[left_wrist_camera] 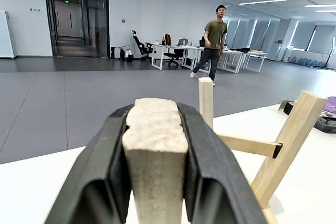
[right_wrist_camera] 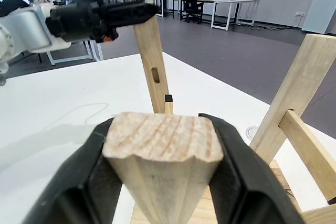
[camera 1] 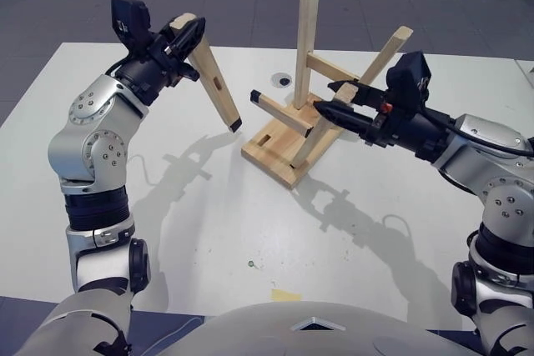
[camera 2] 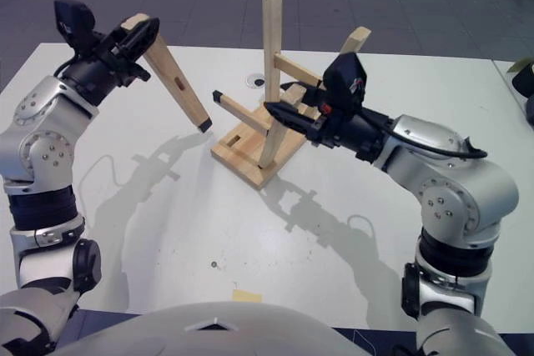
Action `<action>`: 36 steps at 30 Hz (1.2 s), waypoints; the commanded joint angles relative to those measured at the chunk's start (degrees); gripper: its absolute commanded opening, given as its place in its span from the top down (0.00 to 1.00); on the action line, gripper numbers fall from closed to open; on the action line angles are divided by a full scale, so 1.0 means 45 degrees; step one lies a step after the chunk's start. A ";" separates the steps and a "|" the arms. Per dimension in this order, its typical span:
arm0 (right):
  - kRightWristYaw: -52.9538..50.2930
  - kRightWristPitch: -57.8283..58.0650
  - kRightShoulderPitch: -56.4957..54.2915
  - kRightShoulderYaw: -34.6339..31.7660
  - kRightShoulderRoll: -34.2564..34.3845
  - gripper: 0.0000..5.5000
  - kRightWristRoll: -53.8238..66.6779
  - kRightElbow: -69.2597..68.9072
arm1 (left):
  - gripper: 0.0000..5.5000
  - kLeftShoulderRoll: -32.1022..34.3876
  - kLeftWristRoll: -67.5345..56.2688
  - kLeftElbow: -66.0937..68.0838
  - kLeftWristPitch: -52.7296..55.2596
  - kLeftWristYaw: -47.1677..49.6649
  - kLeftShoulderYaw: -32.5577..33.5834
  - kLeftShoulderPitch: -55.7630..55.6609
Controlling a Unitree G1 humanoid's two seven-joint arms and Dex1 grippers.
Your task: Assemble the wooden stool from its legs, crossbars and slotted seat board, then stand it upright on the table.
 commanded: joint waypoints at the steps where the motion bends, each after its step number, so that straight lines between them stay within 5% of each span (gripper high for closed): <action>1: 0.0256 -0.0394 0.1046 0.0939 -0.0384 0.63 -0.0417 -0.0258 | 0.81 0.0036 0.0018 -0.0194 0.0208 -0.0025 -0.0099 0.0061; 8: -0.0706 -0.1014 0.2253 0.1962 -0.0014 0.63 -0.1068 -0.0379 | 0.81 -0.0038 -0.0086 -0.0288 0.0346 0.0031 -0.0090 0.0070; 23: -0.0766 -0.2109 0.2589 0.1770 -0.0034 0.63 -0.0612 -0.0047 | 0.81 -0.1738 -0.1756 -0.0122 0.1322 0.1205 0.0515 0.0885; 36: -0.0796 -0.2285 0.2607 0.1869 -0.0202 0.63 -0.0690 0.0033 | 0.81 -0.0295 -0.0998 0.0496 0.0723 0.0322 0.0321 0.0754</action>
